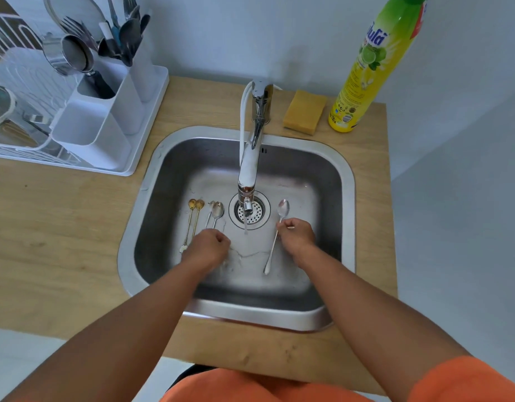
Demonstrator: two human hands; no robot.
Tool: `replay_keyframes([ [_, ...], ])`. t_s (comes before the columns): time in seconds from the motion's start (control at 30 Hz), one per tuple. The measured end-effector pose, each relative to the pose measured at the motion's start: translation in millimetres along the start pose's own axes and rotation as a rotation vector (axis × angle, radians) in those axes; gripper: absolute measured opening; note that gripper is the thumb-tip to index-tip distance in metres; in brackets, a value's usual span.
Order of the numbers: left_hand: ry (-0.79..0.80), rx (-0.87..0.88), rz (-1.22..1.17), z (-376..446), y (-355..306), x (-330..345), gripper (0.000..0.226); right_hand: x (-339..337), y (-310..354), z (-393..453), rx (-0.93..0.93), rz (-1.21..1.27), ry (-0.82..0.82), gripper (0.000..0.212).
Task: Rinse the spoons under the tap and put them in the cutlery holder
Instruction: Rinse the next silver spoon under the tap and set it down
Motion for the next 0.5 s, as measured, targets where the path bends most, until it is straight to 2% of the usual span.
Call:
replay_keyframes([
  [0.17,-0.142,-0.059,0.175,18,13,-29,0.011,5,-9,6,0.027,-0.105,0.003,0.023],
  [0.27,-0.150,-0.070,0.251,26,15,-31,0.021,10,-11,5,0.027,-0.141,0.009,0.022],
  [0.5,-0.157,-0.071,0.308,31,16,-20,0.022,12,0,3,-0.051,-0.330,-0.033,0.021],
])
Point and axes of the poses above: each hand's wrist, its own z-axis towards the middle knuckle, its own x-axis out of the palm, y = z × x, the point moved 7 cm from there along z, towards the middle knuckle, and after that the axes turned 5 degrees about x, right-handed, at the moved point
